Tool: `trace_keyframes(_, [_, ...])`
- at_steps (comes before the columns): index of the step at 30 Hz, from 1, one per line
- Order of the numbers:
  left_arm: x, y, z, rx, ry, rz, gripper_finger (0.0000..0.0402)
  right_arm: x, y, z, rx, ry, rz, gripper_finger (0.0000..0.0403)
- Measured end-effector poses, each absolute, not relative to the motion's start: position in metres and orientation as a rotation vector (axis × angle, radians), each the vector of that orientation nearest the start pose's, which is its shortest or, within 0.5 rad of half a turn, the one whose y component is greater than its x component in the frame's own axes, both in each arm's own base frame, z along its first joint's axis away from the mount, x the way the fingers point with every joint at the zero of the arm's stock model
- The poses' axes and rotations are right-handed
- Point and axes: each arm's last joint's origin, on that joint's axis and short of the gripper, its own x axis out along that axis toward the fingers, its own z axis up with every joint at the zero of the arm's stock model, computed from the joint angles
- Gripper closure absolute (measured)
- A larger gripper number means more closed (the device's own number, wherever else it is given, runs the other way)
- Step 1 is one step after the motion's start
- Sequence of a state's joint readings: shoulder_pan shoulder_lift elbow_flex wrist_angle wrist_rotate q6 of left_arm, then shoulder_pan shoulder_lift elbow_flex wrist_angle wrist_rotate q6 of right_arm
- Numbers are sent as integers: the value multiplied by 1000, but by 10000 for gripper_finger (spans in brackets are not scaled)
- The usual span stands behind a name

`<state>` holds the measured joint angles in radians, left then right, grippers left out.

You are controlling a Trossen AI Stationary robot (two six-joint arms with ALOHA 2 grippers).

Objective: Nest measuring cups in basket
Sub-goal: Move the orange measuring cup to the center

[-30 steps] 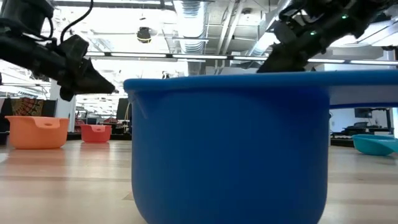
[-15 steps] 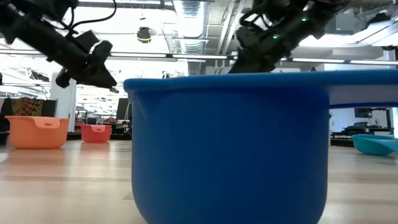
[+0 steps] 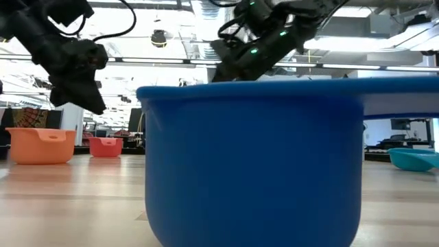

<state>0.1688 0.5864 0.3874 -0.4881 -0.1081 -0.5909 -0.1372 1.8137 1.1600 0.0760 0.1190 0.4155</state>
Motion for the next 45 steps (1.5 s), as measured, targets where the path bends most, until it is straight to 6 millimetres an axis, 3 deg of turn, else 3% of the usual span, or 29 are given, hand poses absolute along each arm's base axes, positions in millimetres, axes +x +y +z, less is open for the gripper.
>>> trace_keyframes(5, [122,16,201,-594,659,408,324,422,-53,198,489,460,-283,223])
trace_keyframes(14, [117,0,225,-508,747,333,324,490,-33,172,527,466,-103,220])
trace_keyframes(23, [104,-19,217,-503,967,241,324,539,-18,152,545,444,41,187])
trace_keyframes(30, [106,-35,213,-528,1063,137,324,560,-17,132,585,451,114,150])
trace_keyframes(36, [119,-51,204,-528,1135,107,324,568,-16,116,596,471,147,147])
trace_keyframes(45, [142,-66,181,-460,1237,168,324,574,-12,111,600,469,206,147])
